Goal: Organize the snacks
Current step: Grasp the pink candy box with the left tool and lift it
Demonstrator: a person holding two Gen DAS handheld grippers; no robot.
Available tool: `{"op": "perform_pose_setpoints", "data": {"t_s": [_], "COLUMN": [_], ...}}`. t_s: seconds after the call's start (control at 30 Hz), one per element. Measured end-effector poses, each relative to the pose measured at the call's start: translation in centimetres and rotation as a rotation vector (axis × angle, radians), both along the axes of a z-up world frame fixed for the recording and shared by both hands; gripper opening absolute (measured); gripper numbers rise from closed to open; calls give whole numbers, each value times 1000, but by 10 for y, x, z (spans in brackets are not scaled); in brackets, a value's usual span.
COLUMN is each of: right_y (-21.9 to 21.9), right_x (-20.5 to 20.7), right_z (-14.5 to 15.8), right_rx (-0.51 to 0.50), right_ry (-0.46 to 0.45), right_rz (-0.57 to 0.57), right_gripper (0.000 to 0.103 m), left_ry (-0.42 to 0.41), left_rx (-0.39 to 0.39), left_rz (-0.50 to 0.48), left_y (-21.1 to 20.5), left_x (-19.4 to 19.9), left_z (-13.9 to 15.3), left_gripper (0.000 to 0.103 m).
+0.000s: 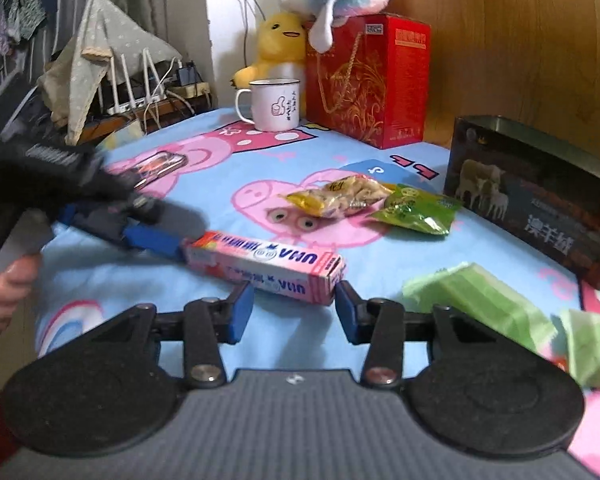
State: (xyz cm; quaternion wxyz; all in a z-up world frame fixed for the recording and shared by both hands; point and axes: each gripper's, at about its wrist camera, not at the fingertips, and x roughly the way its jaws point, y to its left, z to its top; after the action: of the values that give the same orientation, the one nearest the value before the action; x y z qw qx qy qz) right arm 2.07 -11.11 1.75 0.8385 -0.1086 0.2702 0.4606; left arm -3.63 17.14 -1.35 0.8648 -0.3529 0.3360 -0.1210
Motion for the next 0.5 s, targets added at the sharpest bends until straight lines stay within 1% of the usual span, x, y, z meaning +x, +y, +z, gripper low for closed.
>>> {"op": "perform_pose_setpoints", "data": {"t_s": [0.13, 0.2, 0.33, 0.43, 0.5], "right_y": [-15, -28, -57, -77, -88], "right_x": [-19, -25, -33, -37, -40], "right_z": [-5, -7, -6, -5, -6], "right_rx": [-28, -34, -11, -2, -1], "right_ry": [8, 12, 43, 55, 61], "right_rz": [-41, -67, -137, -199, -229], "right_gripper": [47, 47, 47, 48, 48], "left_ry": [-4, -8, -9, -19, -22], "left_rx": [15, 23, 16, 33, 48], "left_rz": [-60, -107, -200, -265, -292], "left_y": [-16, -28, -55, -76, -85], "left_x": [10, 16, 27, 31, 34], "left_z": [1, 2, -1, -1, 1], "left_gripper": [65, 65, 65, 67, 69]}}
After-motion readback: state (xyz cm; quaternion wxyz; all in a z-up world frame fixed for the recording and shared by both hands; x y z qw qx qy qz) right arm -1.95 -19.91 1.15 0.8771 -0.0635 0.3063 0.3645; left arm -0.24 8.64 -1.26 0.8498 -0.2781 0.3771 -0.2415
